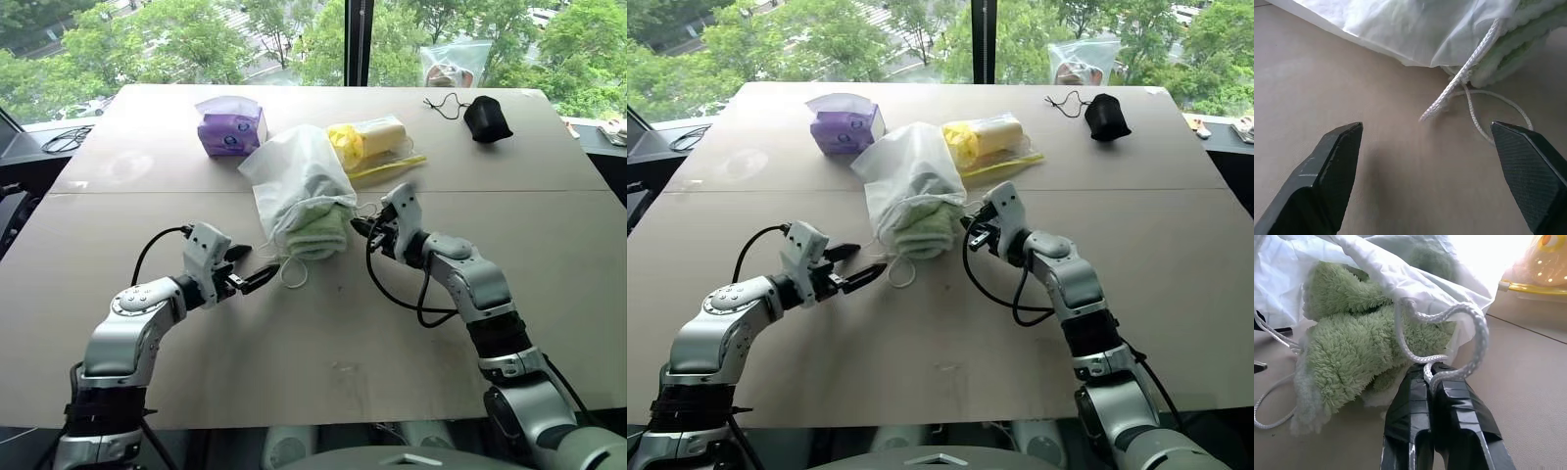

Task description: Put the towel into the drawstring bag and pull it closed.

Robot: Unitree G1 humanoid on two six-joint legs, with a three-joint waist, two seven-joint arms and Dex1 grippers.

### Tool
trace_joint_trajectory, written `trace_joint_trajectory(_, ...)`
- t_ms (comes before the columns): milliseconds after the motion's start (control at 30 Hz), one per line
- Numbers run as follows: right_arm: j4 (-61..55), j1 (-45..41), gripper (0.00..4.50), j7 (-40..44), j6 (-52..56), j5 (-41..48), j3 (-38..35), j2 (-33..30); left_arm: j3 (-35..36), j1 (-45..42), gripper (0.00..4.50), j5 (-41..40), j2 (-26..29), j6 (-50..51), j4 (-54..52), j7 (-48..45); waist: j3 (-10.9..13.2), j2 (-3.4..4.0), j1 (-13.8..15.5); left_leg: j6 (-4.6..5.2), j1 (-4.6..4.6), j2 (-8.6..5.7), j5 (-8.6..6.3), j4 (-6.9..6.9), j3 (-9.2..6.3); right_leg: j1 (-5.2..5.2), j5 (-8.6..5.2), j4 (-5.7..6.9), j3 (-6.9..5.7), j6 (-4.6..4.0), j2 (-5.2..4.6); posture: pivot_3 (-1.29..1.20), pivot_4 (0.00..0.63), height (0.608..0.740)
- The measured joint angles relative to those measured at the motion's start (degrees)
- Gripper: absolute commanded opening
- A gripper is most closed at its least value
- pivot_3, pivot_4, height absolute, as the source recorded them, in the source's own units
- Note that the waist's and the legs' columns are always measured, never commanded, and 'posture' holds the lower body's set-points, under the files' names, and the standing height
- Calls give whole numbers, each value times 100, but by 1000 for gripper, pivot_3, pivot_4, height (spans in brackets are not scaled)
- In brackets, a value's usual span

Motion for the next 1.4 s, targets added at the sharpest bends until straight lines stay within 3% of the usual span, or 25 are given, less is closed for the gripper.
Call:
trace_joint_trajectory(33, -1, 7, 0, -16, 12, 0, -1, -17, -30, -63, 3817, 82, -26, -103, 58, 87, 1, 1, -33, 0, 0, 0, 0, -5, 1, -1, 0, 0, 2, -1, 1, 0, 150, 740)
trace_joint_trajectory(67, -1, 13, 0, -27, 13, -1, -1, -24, -41, -81, 3817, 125, -50, -170, 84, 130, 1, 1, -48, 0, 0, 1, 0, -6, 0, -1, 0, -2, 2, -1, 3, 0, 150, 740)
trace_joint_trajectory(167, -71, 42, 0, -108, 20, 2, -16, -37, -285, -46, 2565, 359, -318, -746, 215, 287, 0, 1, -71, 0, -3, 1, -1, -9, 3, -1, 0, -7, 4, 0, 2, 0, 150, 740)
trace_joint_trajectory(200, -75, 42, 0, -109, 20, 2, -16, -36, -287, -45, 2405, 363, -318, -751, 219, 288, 1, 1, -66, 1, -2, 1, -1, -8, 3, -1, -1, -6, 4, 1, 1, 0, 150, 740)
trace_joint_trajectory(233, -113, 42, 0, -145, 20, 10, -17, -32, -283, 29, 2303, 470, -328, -1023, 247, 327, 1, 1, -72, 1, -1, 1, -1, -8, 4, -1, 0, -6, 4, 1, 1, 0, 150, 740)
trace_joint_trajectory(300, -170, 41, 0, -206, 18, 24, -84, -73, -247, 158, 1506, 791, -420, -1899, 407, 564, 1, 1, -62, 1, 0, 1, -1, -7, 4, -1, 0, -5, 4, 1, -1, 0, 150, 740)
trace_joint_trajectory(400, -274, 34, 0, -191, 53, 19, -104, -260, 192, -90, 154, 1098, -519, -2928, 718, 1205, 4, -1, -25, 1, -5, 1, -1, -3, -5, -2, 0, -2, -8, 1, -3, 0, 150, 740)
trace_joint_trajectory(433, -343, 8, 0, -161, 92, -11, -75, -409, 449, -281, 27, 1126, -468, -3119, 792, 1413, 3, -2, -11, 1, -6, 1, -1, -1, -10, 0, 0, -2, -15, 1, -3, 0, 150, 740)
trace_joint_trajectory(600, -783, -662, 0, 326, 414, -358, 64, -1774, 1095, -1518, 27, 1165, 273, -3674, 1080, 1711, 7, 3, 10, 2, -7, -4, -1, 5, 0, 2, 0, -7, -14, 4, -5, 0, 150, 740)
trace_joint_trajectory(800, -1081, -1871, 0, 1283, 833, 251, -228, -2542, 1011, -3264, 27, 1195, 806, -3812, 2072, 1665, 22, -2, -31, 0, -16, -3, -1, -7, -2, -2, 0, -25, -20, 3, 12, 0, 150, 740)
trace_joint_trajectory(967, -1075, -3471, 0, 1729, 1145, 745, -609, -3032, 950, -4792, 27, 1221, 1355, -3660, 3162, 1631, 27, 8, -71, 0, -9, -5, -2, -29, 7, -1, 8, -42, -18, -10, 10, 0, 150, 740)
trace_joint_trajectory(1033, -1162, -3616, 0, 1899, 1024, 770, -685, -3243, 809, -4856, 27, 1221, 1367, -3609, 3530, 1427, 13, 13, -55, 1, -5, -1, -3, -35, 6, 8, 7, -49, -22, -11, 5, 0, 150, 740)
trace_joint_trajectory(1200, -977, -3919, 0, 1814, 1396, 1109, -717, -2924, 442, -5081, 27, 1204, 980, -3203, 3967, 1239, 37, 10, -41, 1, -37, -3, -2, -4, 8, -1, 11, -43, -36, -13, -3, 0, 150, 740)
trace_joint_trajectory(1300, -1082, -3402, 0, 1845, 1373, 1174, -720, -2962, 343, -4723, 27, 1208, 903, -3144, 3990, 1070, 30, 3, -46, 4, -28, -2, -3, -5, 3, 3, 11, -40, -26, -13, -8, 0, 150, 740)
trace_joint_trajectory(1400, -1166, -3551, 0, 1675, 1988, 1605, -951, -2968, 355, -5085, 27, 1139, 893, -3091, 4175, 998, 88, 1, -47, -19, -130, -1, 13, 46, 1, -99, 15, 14, -30, -17, -1, 0, 150, 740)
